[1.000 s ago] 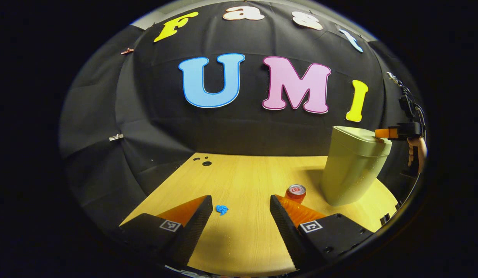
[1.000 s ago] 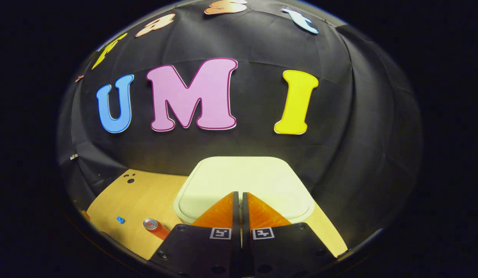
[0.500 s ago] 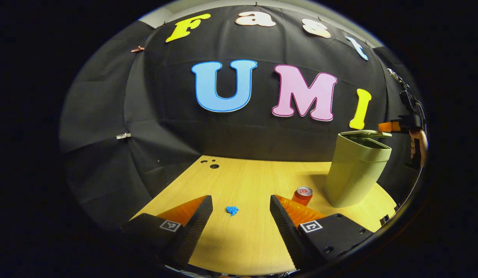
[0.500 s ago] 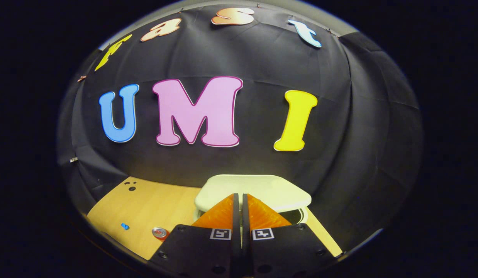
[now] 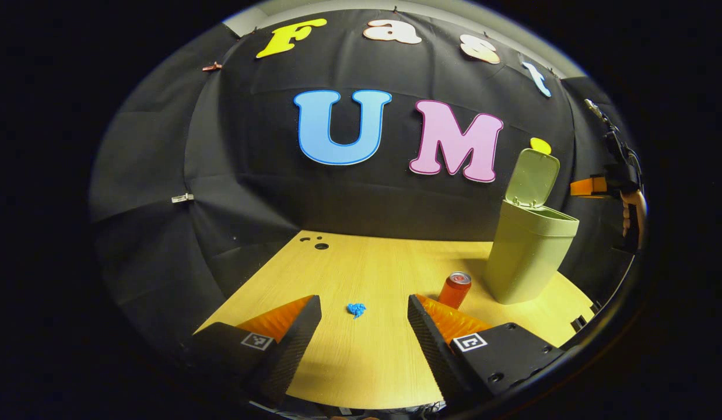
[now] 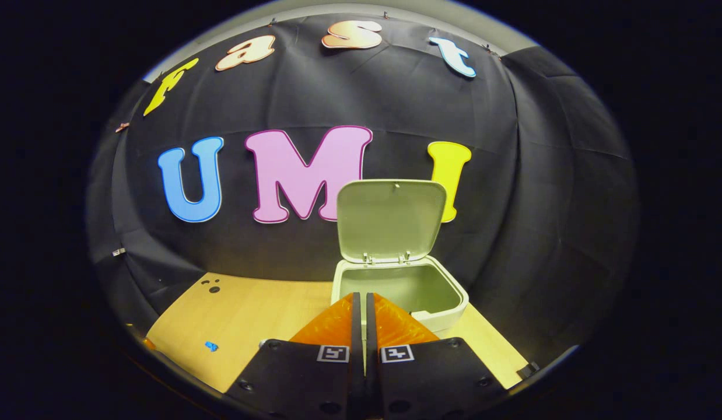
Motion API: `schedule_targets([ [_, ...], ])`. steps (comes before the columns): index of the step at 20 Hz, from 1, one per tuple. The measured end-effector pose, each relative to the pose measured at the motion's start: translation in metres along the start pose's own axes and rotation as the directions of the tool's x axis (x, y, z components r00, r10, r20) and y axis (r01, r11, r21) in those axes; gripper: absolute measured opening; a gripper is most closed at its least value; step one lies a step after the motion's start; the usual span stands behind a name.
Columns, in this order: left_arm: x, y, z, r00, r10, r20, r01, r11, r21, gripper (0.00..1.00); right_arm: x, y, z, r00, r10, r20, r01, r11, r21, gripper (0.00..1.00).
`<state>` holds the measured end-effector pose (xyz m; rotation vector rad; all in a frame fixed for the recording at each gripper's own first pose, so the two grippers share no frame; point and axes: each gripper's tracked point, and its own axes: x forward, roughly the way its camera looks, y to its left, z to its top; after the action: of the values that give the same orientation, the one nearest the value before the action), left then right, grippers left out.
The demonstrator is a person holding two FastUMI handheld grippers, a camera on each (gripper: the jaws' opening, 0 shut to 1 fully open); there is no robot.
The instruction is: Press the lid of the desktop garbage bin to open it, pick up the crumpled paper on the desktop and throw it into the bin, then pick up the pop can on the desktop and drop it into the bin, and finally close the garbage bin lid.
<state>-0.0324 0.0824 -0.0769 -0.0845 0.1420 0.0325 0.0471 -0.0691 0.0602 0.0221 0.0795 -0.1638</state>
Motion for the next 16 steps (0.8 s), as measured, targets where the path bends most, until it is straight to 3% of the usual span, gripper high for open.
schedule_targets([
  [8, 0.016, 0.019, -0.005, 1.000, 0.010, -0.017, -0.009, 0.999, 0.032, 0.96, -0.021, 0.024, -0.041, 0.999, 0.010, -0.051, -0.007, 0.999, 0.052, 0.05],
  [16, 0.061, 0.050, -0.023, 0.995, 0.066, -0.079, -0.066, 0.998, 0.004, 0.96, -0.031, 0.030, -0.071, 0.994, 0.035, -0.107, -0.037, 0.999, -0.016, 0.06],
])
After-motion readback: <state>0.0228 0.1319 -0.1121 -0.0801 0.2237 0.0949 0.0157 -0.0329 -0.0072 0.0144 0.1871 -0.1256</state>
